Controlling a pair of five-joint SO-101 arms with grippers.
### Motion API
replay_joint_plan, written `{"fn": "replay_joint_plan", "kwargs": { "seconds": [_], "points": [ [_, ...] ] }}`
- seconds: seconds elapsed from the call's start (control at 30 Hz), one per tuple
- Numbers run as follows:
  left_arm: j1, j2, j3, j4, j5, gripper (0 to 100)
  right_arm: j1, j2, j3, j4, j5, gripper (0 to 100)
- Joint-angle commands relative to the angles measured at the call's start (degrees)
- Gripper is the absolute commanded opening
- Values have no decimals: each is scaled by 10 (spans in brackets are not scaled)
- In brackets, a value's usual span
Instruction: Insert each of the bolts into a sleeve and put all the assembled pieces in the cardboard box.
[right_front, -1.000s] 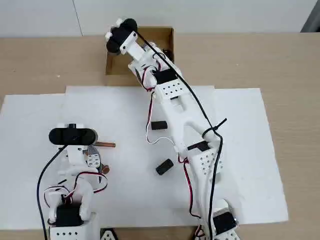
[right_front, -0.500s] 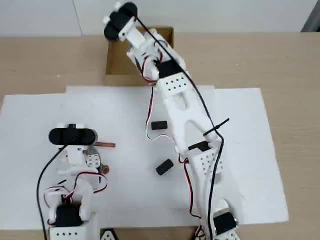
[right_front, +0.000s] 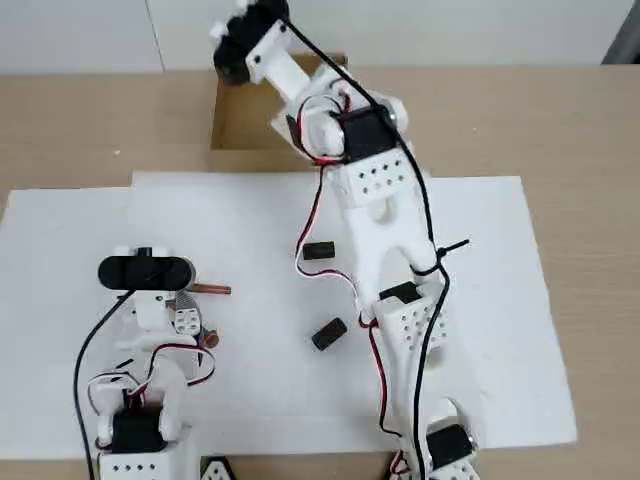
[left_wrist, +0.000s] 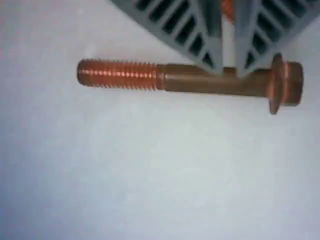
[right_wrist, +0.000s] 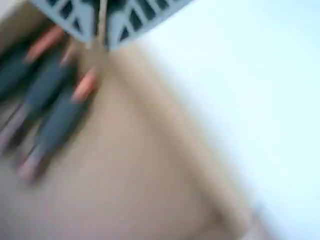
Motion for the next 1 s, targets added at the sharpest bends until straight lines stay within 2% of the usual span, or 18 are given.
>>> {"fn": "replay_joint_plan", "kwargs": {
  "seconds": [0.0, 0.2, 0.33, 0.47, 0.6, 0.7, 0.83, 0.97],
  "points": [
    [2, -6, -4, 2, -2, 6, 6, -16, -37, 33, 3, 2],
    [2, -6, -4, 2, -2, 6, 5, -17, -36, 42, 3, 2],
    [2, -6, -4, 2, -2, 6, 5, -17, -34, 46, -43, 2],
    [2, -6, -4, 3, -2, 6, 1, -19, 10, 48, -52, 2],
    [1, -6, -4, 3, -2, 6, 1, -89, 119, 48, -53, 4],
    [0, -6, -4, 3, -2, 6, 1, -175, 265, 43, -47, 5],
    [0, -6, -4, 3, -1, 6, 2, -265, 455, 34, -4, 5],
    [0, -6, -4, 3, -1, 6, 3, -285, 526, 32, 33, 13]
  ]
}}
